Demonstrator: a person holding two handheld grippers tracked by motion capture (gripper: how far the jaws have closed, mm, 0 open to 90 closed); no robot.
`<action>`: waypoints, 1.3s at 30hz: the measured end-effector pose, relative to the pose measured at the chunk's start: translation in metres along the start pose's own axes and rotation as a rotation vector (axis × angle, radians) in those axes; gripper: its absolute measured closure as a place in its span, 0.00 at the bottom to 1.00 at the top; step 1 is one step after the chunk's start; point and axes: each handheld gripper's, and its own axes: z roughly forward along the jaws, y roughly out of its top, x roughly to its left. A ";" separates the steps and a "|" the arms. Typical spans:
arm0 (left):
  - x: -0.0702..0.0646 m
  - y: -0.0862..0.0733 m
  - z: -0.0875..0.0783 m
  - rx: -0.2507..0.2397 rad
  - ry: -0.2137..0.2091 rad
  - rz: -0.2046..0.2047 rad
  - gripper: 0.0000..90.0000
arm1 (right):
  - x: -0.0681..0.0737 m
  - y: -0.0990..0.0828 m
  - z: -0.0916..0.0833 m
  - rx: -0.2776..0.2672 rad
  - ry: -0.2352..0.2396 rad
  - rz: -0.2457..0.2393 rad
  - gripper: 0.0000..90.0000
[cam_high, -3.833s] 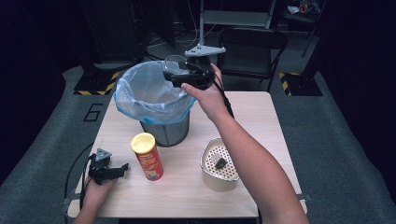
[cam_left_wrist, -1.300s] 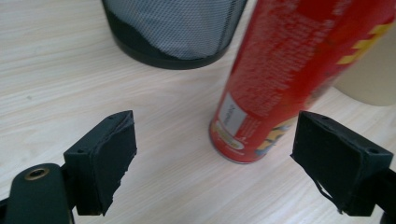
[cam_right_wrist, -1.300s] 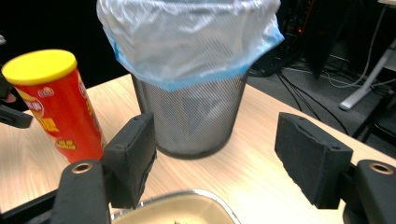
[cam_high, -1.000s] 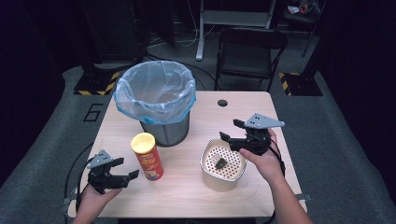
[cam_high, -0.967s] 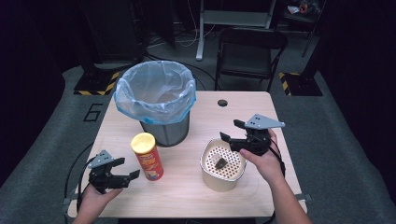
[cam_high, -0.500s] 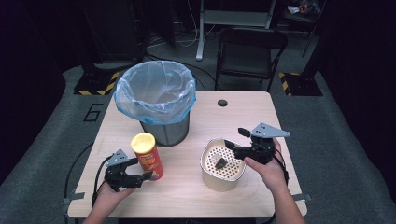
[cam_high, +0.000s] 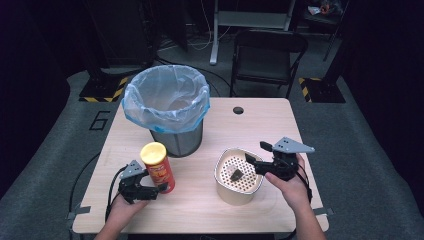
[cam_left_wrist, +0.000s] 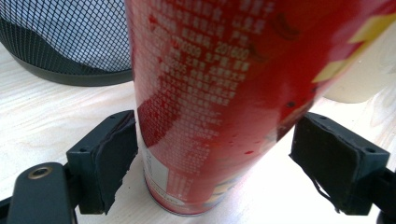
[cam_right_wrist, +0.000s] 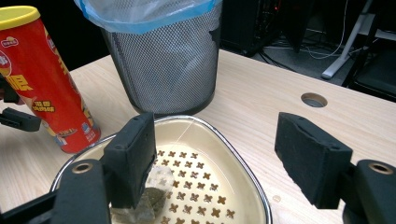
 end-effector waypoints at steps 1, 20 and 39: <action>0.002 0.000 0.000 0.000 -0.003 0.003 0.16 | 0.000 0.000 0.000 0.000 0.000 0.001 0.32; -0.005 0.001 0.000 0.000 0.057 0.077 0.27 | -0.007 -0.011 -0.002 0.016 -0.013 0.023 0.32; -0.007 -0.003 -0.008 -0.016 0.067 0.086 0.27 | -0.008 -0.010 -0.008 -0.011 -0.006 0.041 0.32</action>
